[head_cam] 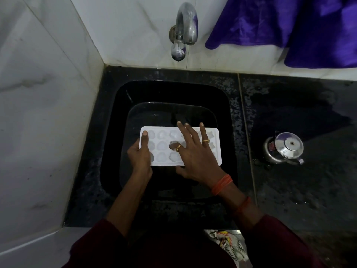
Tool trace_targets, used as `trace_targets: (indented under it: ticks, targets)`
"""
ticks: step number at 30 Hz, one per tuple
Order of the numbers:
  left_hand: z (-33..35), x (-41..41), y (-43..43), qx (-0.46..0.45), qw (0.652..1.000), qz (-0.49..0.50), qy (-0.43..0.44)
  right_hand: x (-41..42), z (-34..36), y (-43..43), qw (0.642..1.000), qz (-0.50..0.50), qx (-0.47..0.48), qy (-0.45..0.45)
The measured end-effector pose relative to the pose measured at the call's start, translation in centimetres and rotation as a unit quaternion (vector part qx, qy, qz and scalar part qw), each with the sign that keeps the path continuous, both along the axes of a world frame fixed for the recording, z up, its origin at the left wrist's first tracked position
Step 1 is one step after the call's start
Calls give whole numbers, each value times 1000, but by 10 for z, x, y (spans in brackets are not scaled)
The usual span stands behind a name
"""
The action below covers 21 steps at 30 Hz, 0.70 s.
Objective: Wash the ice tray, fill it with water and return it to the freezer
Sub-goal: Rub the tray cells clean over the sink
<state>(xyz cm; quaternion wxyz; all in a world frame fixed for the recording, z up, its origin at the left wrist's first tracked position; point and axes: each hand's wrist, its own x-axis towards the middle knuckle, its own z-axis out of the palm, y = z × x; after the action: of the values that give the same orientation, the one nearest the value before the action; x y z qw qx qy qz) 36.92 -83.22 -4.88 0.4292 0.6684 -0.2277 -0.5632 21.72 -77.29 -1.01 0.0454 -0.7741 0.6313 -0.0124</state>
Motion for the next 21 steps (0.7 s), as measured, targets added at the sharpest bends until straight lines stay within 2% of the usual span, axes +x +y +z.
trace_targets:
  ticks: [10,17,21]
  targets:
    - [0,-1,-1,2,1000,7,1,-3,4,-2,1000,-19,-22,-5]
    - [-1,-3,1,1,1000,1,-7,-4,0,-2,1000,-24,14,10]
    - [-1,-2,1,-1,1000,-6,-11,-5,5,0,999,-30,-3,19]
